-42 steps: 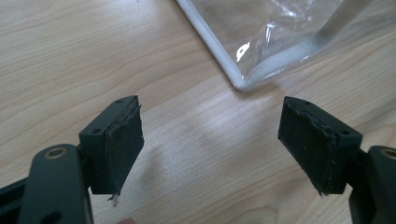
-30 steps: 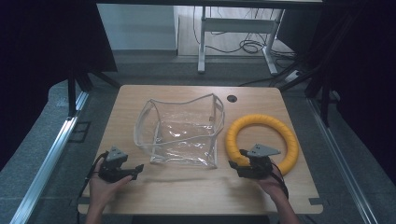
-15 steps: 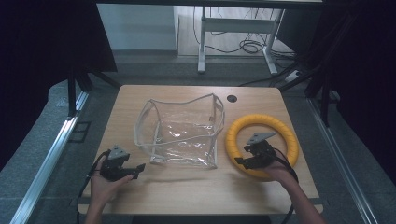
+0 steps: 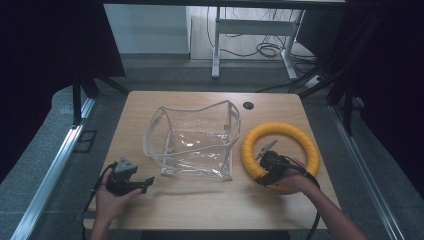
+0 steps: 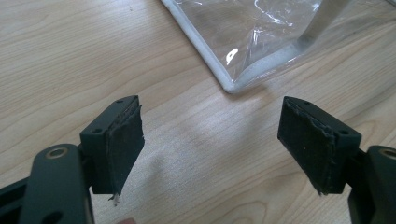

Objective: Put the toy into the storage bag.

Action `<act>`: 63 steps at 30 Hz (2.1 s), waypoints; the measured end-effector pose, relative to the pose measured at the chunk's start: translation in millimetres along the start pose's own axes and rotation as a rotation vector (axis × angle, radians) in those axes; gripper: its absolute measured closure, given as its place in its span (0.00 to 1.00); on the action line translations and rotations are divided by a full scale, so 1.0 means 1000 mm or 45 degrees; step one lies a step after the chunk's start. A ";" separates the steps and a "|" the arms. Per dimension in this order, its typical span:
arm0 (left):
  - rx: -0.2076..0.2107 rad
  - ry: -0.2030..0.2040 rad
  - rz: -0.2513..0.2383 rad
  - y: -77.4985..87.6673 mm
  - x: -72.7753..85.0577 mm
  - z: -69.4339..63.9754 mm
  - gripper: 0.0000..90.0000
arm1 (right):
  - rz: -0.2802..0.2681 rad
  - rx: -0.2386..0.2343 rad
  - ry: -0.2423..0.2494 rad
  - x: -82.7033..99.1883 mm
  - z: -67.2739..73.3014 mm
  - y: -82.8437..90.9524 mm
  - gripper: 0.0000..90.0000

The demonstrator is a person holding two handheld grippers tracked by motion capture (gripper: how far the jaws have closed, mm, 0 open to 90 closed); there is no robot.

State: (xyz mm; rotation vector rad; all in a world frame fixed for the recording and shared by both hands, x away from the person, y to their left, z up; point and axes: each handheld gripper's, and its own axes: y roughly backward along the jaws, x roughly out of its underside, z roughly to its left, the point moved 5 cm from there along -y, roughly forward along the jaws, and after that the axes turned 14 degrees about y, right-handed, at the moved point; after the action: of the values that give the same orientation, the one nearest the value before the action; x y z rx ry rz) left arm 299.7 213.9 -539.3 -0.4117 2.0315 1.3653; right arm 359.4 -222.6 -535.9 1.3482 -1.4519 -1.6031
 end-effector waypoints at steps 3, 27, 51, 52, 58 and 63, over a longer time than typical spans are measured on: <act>0.000 0.000 0.000 0.000 0.000 0.000 0.25 | 0.081 -0.017 0.040 0.000 0.003 -0.009 0.44; 0.006 0.014 -0.011 0.000 0.000 0.002 0.25 | -0.307 -0.207 -0.180 -0.001 -0.034 0.042 0.56; 0.035 0.044 -0.039 0.003 -0.001 0.004 0.26 | -0.993 -0.109 -0.409 0.029 -0.075 0.129 0.56; 0.036 0.044 -0.039 0.003 -0.001 0.004 0.26 | -1.020 -0.109 -0.413 0.030 -0.075 0.132 0.56; 0.035 0.041 -0.035 0.003 -0.001 0.004 0.26 | -1.148 -0.094 -0.429 0.027 -0.071 0.141 0.56; 0.033 0.038 -0.036 0.003 -0.001 0.004 0.26 | -1.210 -0.057 -0.427 0.019 -0.063 0.144 0.56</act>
State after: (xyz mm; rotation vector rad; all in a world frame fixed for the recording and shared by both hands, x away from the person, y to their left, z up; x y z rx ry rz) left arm 300.0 218.7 -537.7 -0.4506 2.0577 1.3218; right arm 383.6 -296.1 -398.1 1.9677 -0.9394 -2.5189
